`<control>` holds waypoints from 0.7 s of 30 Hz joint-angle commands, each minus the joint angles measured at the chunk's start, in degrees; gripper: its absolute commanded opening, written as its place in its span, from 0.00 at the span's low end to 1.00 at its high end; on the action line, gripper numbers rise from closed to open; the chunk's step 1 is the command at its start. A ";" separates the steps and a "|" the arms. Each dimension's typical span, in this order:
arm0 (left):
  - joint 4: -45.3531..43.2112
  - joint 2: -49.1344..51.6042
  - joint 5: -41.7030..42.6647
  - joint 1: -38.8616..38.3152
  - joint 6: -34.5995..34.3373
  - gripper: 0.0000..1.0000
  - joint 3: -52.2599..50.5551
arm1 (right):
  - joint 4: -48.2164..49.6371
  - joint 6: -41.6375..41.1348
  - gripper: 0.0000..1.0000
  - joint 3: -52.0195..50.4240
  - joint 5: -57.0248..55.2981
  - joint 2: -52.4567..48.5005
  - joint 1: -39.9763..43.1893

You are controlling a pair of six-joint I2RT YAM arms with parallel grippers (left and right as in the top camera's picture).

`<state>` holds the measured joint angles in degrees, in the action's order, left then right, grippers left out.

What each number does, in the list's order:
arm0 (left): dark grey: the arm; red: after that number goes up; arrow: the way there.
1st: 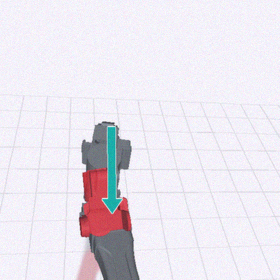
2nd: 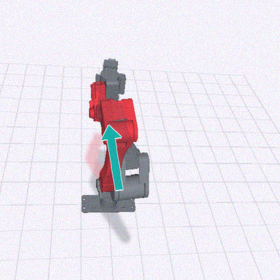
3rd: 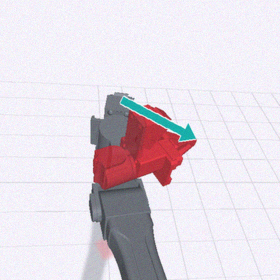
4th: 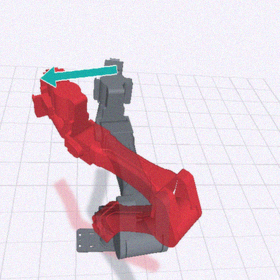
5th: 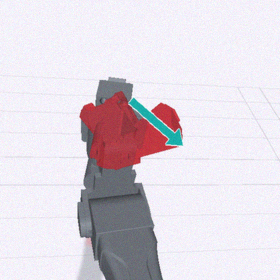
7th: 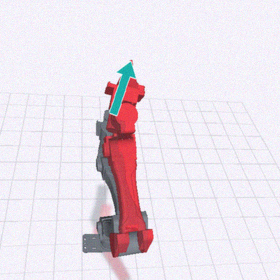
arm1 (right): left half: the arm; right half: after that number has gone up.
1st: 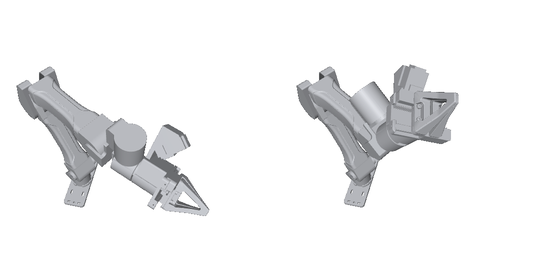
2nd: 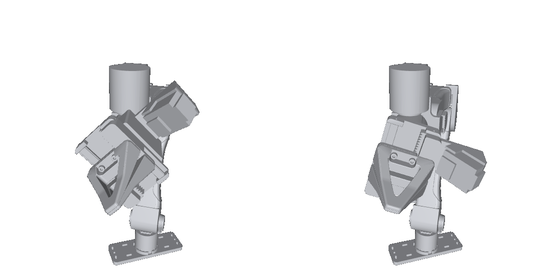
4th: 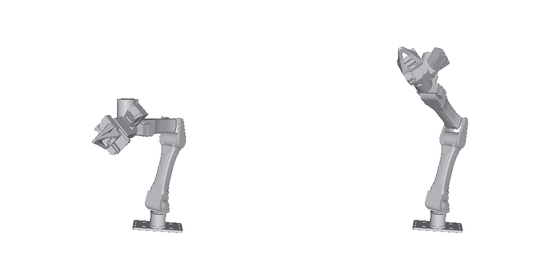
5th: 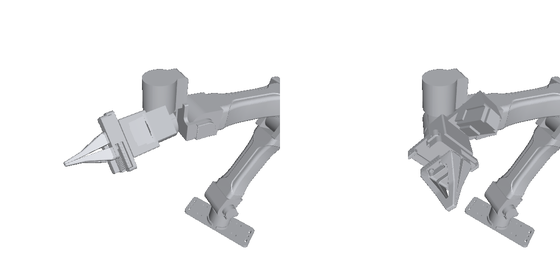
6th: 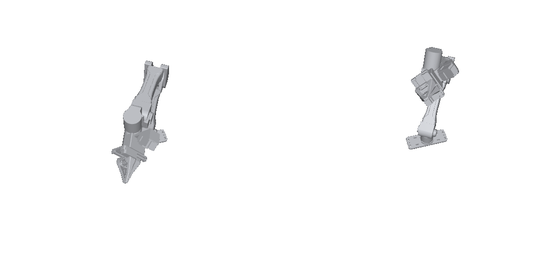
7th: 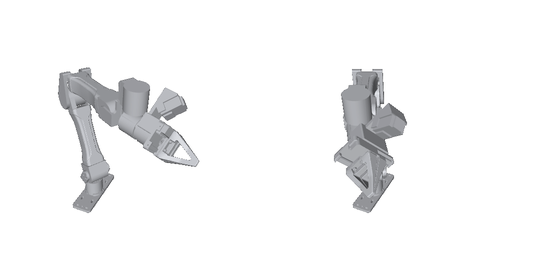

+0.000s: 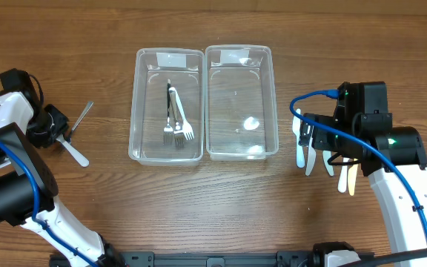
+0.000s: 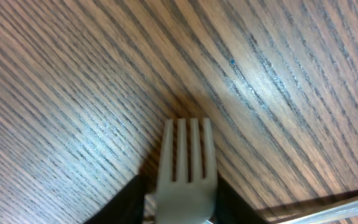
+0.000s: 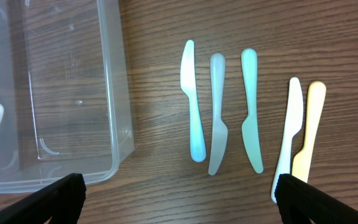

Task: Pack container
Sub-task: 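Grasp another metal fork with the left gripper, then place the metal fork into the left container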

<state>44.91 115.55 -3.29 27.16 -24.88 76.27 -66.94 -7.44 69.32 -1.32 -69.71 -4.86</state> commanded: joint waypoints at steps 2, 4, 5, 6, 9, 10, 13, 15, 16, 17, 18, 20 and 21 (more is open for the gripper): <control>-0.15 2.45 -1.77 0.57 2.23 0.22 -0.50 | 0.15 0.22 1.00 1.64 0.11 0.04 0.11; -0.17 2.45 -1.77 0.57 2.64 0.22 -0.50 | 0.15 0.24 1.00 1.64 0.09 0.04 0.11; -0.22 2.45 -1.77 0.57 3.08 0.19 -0.50 | 0.15 0.24 1.00 1.64 0.09 0.04 0.11; -0.42 2.45 -1.77 0.57 3.61 0.12 -0.50 | 0.15 0.24 1.00 1.64 0.09 0.04 0.11; -0.61 2.43 -1.77 0.57 4.85 0.04 -0.24 | 0.17 0.24 1.00 1.64 0.09 0.04 0.11; -0.55 2.40 -1.77 0.57 5.42 0.04 0.00 | 0.17 0.24 1.00 1.64 0.09 0.04 0.11; 1.95 1.95 -1.53 0.31 6.97 0.04 2.49 | 0.24 0.24 1.00 1.64 0.09 0.04 0.11; 4.76 0.00 -1.60 -0.61 8.46 0.04 5.16 | 0.74 0.24 1.00 1.64 0.09 0.04 0.11; 5.99 -1.53 -1.57 -1.25 8.68 0.04 6.32 | 1.03 0.24 1.00 1.64 0.09 0.04 0.11; 6.84 -3.43 -1.55 -1.95 9.11 0.04 7.23 | 1.31 0.24 1.00 1.64 0.09 0.04 0.11; 7.45 -5.18 -1.55 -2.60 9.27 0.04 7.93 | 1.73 0.24 1.00 1.64 0.09 0.04 0.11; 9.42 -11.56 -1.20 -5.31 10.38 0.04 9.90 | 2.32 0.22 1.00 1.64 0.11 0.04 0.11; 10.34 -14.67 -1.03 -6.95 10.64 0.04 10.54 | 2.36 0.22 1.00 1.64 0.11 0.04 0.11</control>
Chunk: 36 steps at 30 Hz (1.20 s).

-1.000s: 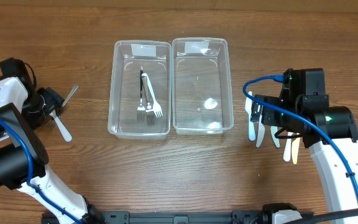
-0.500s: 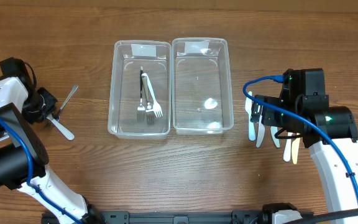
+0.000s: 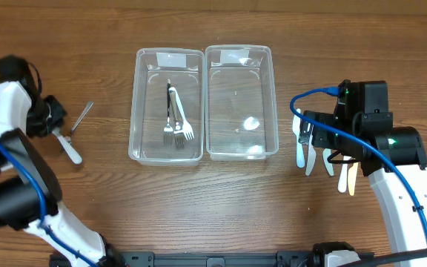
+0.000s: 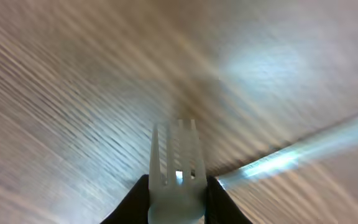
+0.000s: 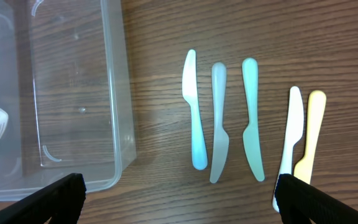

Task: Pack container
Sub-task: 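Place the metal fork into the left container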

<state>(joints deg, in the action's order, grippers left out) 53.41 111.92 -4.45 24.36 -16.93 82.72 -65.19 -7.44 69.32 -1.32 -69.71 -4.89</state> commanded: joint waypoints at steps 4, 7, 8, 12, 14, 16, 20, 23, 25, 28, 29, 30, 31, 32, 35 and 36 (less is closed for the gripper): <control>3.93 -22.01 0.48 -14.21 3.50 0.04 4.63 | 1.31 -0.02 1.00 1.64 0.11 0.04 0.13; 4.17 -26.21 0.39 -24.09 3.48 0.04 4.63 | 1.42 -0.02 1.00 1.64 0.13 0.04 0.13; 3.98 -26.51 0.39 -27.78 3.45 0.04 4.63 | 1.40 -0.04 1.00 1.64 0.13 0.04 0.13; 2.29 -23.10 -0.39 -37.09 2.56 0.04 4.50 | 1.38 -0.04 1.00 1.64 0.17 0.04 0.13; 0.92 -19.63 0.33 -39.12 2.56 0.04 4.50 | 1.38 -0.02 1.00 1.64 1.01 0.04 0.13; -0.98 -14.56 0.50 -40.61 2.58 0.04 4.50 | 1.36 -0.02 1.00 1.64 1.51 0.04 0.13; -3.89 -5.51 1.55 -41.38 2.60 0.04 4.50 | 1.03 -0.02 1.00 1.64 1.49 0.04 0.13; -5.29 -2.36 1.53 -41.38 2.80 0.18 4.50 | 0.74 -0.02 1.00 1.64 1.49 0.04 0.13; -5.68 -2.21 1.53 -41.38 2.84 0.38 4.61 | 0.72 -0.02 1.00 1.64 1.49 0.04 0.13; -3.52 -2.32 1.60 -41.38 4.42 0.58 7.52 | 0.72 -0.02 1.00 1.64 1.46 0.04 0.13; -1.92 -2.56 1.60 -41.38 5.14 0.63 9.09 | 0.57 0.00 1.00 1.64 1.46 0.04 0.13; 0.57 -3.10 1.51 -41.38 6.36 0.71 11.61 | 0.46 -0.02 1.00 1.64 1.46 0.04 0.13; 2.58 -3.61 1.49 -41.38 7.41 0.80 13.42 | 0.33 0.00 1.00 1.64 1.44 0.04 0.13; 5.62 -4.72 1.44 -41.24 9.05 0.87 16.65 | 0.33 0.00 1.00 1.64 1.46 0.04 0.13; 14.08 -10.23 1.25 -38.71 14.49 1.00 24.04 | 0.35 0.02 1.00 1.64 1.42 0.04 0.13; 15.63 -12.61 1.22 -37.05 16.31 1.00 24.55 | 0.35 0.02 1.00 1.64 1.44 0.04 0.13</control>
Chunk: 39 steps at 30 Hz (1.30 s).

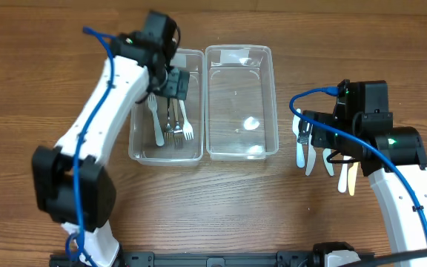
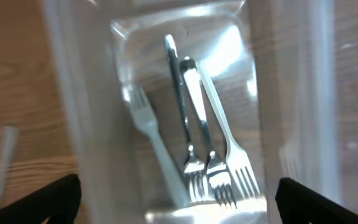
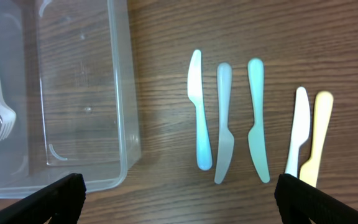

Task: Pack container
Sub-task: 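Place the metal fork into the left container, then grasp the last metal fork with the left gripper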

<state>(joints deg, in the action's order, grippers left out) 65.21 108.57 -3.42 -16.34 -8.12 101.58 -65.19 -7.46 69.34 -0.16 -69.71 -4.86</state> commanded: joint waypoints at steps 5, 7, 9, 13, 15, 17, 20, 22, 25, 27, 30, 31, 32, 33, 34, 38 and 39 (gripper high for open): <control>12.79 -15.37 2.99 17.81 17.84 1.00 5.14 | 0.37 0.02 1.00 1.62 0.28 0.04 0.11; 13.35 -14.03 9.94 25.53 25.07 1.00 2.80 | 0.39 0.04 1.00 1.62 0.28 0.04 0.11; 11.61 -12.17 10.51 29.33 26.03 1.00 0.66 | 0.37 0.04 1.00 1.62 0.28 0.04 0.11; 6.73 -6.10 10.47 32.35 31.69 1.00 -3.87 | 0.39 0.04 1.00 1.62 0.26 0.04 0.11; 5.66 -3.17 9.88 32.39 33.77 1.00 -5.03 | 0.35 0.04 1.00 1.62 0.26 0.04 0.11; 4.26 0.42 8.00 32.54 33.88 1.00 -6.25 | 0.33 0.04 1.00 1.62 0.26 0.04 0.11; 3.15 5.03 7.26 33.03 33.94 1.00 -6.71 | 0.37 0.07 1.00 1.62 0.26 0.04 0.11; 3.21 8.28 6.27 33.70 33.86 1.00 -6.71 | 0.37 0.07 1.00 1.62 0.24 0.04 0.11; 3.32 12.04 5.99 34.99 33.09 1.00 -6.71 | 0.37 0.20 1.00 1.62 0.24 0.04 0.11; 3.30 13.77 5.90 35.80 32.57 1.00 -6.73 | 0.39 0.24 1.00 1.62 0.22 0.04 0.11; 3.08 15.67 5.79 37.40 31.80 1.00 -6.73 | 0.42 0.26 1.00 1.62 0.22 0.04 0.11; 3.06 16.26 6.03 37.79 31.56 1.00 -6.73 | 0.42 0.26 1.00 1.62 0.22 0.04 0.11; 2.95 16.92 6.01 38.25 30.95 1.00 -6.73 | 0.52 0.24 1.00 1.62 0.22 0.04 0.11; 2.54 17.49 5.99 38.56 30.29 1.00 -6.80 | 0.66 0.24 1.00 1.62 0.24 0.04 0.11; 2.12 17.77 5.88 38.62 29.90 1.00 -7.02 | 0.72 0.24 1.00 1.62 0.24 0.04 0.11; -2.23 17.81 3.78 38.38 27.50 1.00 -10.80 | 0.79 0.24 1.00 1.62 0.24 0.04 0.11; -3.13 17.81 2.80 38.32 26.82 1.00 -11.78 | 0.81 0.24 1.00 1.62 0.24 0.04 0.11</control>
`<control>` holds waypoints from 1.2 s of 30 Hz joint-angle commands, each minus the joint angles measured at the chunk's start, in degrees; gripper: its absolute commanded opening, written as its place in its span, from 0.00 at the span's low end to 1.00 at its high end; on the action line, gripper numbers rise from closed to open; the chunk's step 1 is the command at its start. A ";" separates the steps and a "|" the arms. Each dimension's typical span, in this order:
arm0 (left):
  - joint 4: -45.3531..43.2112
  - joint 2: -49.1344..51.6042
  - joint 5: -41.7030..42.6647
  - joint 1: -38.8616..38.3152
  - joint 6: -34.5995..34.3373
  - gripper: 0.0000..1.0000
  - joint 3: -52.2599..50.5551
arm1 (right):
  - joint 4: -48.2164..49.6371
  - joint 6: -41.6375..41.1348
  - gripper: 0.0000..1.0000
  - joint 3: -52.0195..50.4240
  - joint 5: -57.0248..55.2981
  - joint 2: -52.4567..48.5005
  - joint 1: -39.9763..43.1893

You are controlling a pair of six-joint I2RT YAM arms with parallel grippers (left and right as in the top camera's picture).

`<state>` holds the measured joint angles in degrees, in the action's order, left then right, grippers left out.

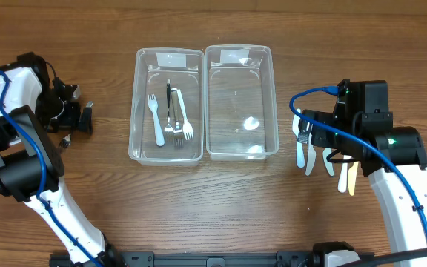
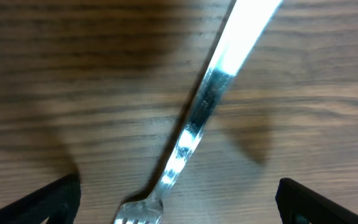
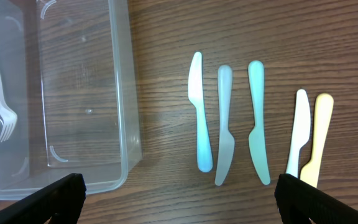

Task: Pack container
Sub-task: 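Grasp the last metal fork with the left gripper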

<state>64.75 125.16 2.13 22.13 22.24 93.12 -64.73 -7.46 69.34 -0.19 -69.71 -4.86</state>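
Note:
A metal fork (image 2: 197, 118) lies on the wood table, and my left gripper (image 2: 179, 211) hangs open just above it, its fingers at either side of the tines. In the overhead view the left gripper (image 1: 80, 121) is at the far left of the table. The left clear container (image 1: 134, 96) holds a pale plastic fork (image 1: 155, 120) beside three other forks (image 1: 176, 119). The right clear container (image 1: 273, 96) is empty. Several plastic knives (image 3: 225, 130) lie side by side on the table below my open right gripper (image 3: 179, 205).
The two containers stand side by side at the table's middle back. The right container's wall (image 3: 126, 93) is left of the knives in the right wrist view. Bare wood lies between the left container and the left gripper.
My left gripper was open over the left container, where the pale plastic fork lay. It is now at the far left of the table, low over the metal fork. The right arm has not moved.
My left gripper was shut on the pale plastic fork at the table's left, next to the metal fork, and still held it a moment later. Then the fork lay in the left container with the gripper open above it. Now the gripper is over the metal fork.

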 commanded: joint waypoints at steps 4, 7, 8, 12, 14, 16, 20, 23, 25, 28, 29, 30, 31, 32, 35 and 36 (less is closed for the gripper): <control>-7.21 1.22 -4.72 -0.52 -6.71 1.00 -7.63 | 0.42 0.24 1.00 1.62 0.26 0.04 0.11; -8.46 1.22 -5.38 -1.16 -7.76 1.00 -7.98 | 0.57 0.24 1.00 1.62 0.26 0.04 0.11; -8.72 1.22 -5.35 -1.44 -7.76 1.00 -7.98 | 0.74 0.24 1.00 1.62 0.26 0.04 0.11; -9.81 1.22 -5.03 -2.58 -7.69 1.00 -8.00 | 0.81 0.24 1.00 1.62 0.26 0.04 0.11; -9.86 1.22 -3.87 -2.64 -7.37 1.00 -8.00 | 0.76 0.24 1.00 1.62 0.26 0.04 0.11; -9.73 1.22 -2.58 -2.56 -6.99 0.95 -8.00 | 0.76 0.24 1.00 1.62 0.26 0.04 0.11; -9.73 1.22 -2.51 -2.56 -7.04 0.66 -8.00 | 0.76 0.24 1.00 1.62 0.26 0.04 0.11; -9.33 1.22 -2.40 -2.71 -7.04 0.49 -8.00 | 0.76 0.22 1.00 1.62 0.26 0.04 0.11; -8.98 1.22 -2.32 -2.71 -7.04 0.34 -8.00 | 0.76 0.24 1.00 1.62 0.26 0.04 0.11; -8.46 1.22 -2.34 -2.71 -7.04 0.18 -8.00 | 0.76 0.24 1.00 1.62 0.26 0.04 0.11; -8.41 1.22 -2.34 -2.71 -7.04 0.16 -8.00 | 0.76 0.24 1.00 1.62 0.26 0.04 0.11; -8.39 1.22 -2.34 -2.71 -7.04 0.13 -8.00 | 0.76 0.22 1.00 1.62 0.26 0.04 0.11; -8.26 1.22 -2.36 -2.71 -7.04 0.10 -8.00 | 0.76 0.24 1.00 1.62 0.26 0.04 0.11; -8.24 1.22 -2.56 -2.71 -7.04 0.09 -8.00 | 0.79 0.24 1.00 1.62 0.26 0.04 0.11; -8.13 1.22 -2.56 -2.71 -7.04 0.05 -8.00 | 0.81 0.24 1.00 1.62 0.26 0.04 0.11; -8.07 1.22 -2.56 -2.71 -7.06 0.04 -8.00 | 0.81 0.24 1.00 1.62 0.26 0.04 0.11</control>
<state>56.10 123.00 -2.20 19.86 15.14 87.74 -64.18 -7.44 69.34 -0.19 -69.71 -4.86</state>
